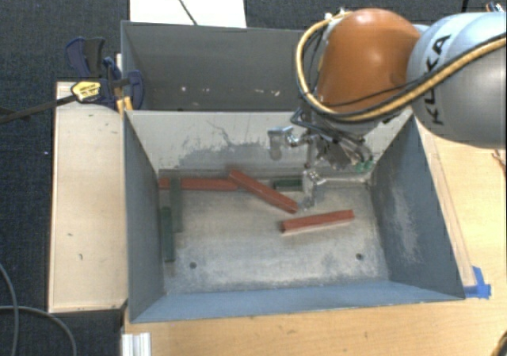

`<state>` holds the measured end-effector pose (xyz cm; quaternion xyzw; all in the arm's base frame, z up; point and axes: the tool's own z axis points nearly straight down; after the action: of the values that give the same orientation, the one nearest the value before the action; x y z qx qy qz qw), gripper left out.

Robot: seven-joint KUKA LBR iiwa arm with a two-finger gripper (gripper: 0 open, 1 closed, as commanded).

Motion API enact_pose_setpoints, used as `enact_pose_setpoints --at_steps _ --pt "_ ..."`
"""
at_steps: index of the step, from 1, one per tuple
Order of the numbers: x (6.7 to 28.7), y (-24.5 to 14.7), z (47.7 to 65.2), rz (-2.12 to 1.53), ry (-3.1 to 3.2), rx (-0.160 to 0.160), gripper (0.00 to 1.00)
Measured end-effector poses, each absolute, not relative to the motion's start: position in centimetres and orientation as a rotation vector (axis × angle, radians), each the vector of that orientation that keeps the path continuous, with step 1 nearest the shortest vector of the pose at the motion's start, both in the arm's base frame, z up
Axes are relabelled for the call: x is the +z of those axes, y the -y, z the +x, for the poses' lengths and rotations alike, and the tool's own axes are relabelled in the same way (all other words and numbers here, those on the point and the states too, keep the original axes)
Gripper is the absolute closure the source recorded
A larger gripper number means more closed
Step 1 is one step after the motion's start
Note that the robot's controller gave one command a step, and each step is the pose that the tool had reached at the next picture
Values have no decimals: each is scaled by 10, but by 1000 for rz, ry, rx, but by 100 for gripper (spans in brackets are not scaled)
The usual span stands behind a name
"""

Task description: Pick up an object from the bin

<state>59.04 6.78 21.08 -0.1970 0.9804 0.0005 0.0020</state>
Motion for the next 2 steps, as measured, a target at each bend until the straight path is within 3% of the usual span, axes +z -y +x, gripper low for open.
enact_pose_setpoints --at_steps 1,2 --pt "121 5 570 -511 -3107 -1 0" --pt "68 18 585 -619 -3081 1 0"
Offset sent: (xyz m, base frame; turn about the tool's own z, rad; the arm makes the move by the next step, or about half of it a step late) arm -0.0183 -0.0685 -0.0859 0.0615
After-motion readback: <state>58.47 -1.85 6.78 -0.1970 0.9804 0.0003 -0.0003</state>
